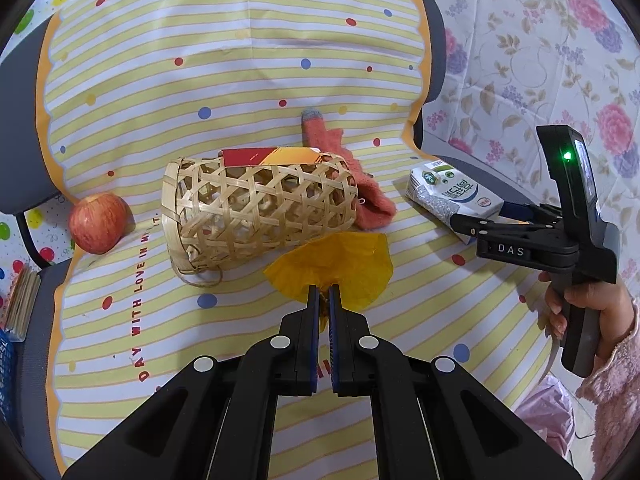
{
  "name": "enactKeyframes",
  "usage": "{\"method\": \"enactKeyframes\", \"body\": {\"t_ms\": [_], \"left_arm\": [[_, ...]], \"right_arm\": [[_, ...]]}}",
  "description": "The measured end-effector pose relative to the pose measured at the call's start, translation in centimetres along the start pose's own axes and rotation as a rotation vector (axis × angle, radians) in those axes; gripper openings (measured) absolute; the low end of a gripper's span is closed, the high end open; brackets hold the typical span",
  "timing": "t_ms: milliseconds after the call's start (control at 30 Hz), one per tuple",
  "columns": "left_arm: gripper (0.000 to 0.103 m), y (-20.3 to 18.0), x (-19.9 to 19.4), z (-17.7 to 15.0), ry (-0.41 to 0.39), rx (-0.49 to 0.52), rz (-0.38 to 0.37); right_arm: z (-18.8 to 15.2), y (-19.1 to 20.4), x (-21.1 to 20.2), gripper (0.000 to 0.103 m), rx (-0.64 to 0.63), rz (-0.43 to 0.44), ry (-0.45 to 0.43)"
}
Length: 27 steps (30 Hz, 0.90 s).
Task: Collect trash
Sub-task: 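Grasp the white milk carton with the right gripper while the left gripper holds the yellow bag, then carry the yellow bag and milk carton over the wastebasket and release both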
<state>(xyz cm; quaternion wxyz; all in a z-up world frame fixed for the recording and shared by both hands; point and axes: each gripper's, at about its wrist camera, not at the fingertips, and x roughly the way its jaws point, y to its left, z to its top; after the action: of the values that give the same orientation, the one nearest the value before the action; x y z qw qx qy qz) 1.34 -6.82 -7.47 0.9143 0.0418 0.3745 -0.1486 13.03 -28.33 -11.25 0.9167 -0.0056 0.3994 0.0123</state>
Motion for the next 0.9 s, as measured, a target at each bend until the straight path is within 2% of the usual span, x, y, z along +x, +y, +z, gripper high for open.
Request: {"method": "enactKeyframes", "body": {"t_ms": [200,533,900], "left_arm": [[0.005,-0.4,-1.5,-0.6,-0.012,0.006,-0.011],[0.005,-2.3,-7.5,-3.6,-0.07,0.038,-0.074],[0.005,-6.5,-11.6,-7.8,-0.079,0.134,-0.181]], "right_arm": [[-1.3,0.9,-3.2,0.071,0.011,0.013,-0.037],[-6.7,3.4,-14.3,0.071,0.098,0.063,-0.08],[-14.1,4.6,-21.4,0.071,0.166,-0.015,-0.082]]}}
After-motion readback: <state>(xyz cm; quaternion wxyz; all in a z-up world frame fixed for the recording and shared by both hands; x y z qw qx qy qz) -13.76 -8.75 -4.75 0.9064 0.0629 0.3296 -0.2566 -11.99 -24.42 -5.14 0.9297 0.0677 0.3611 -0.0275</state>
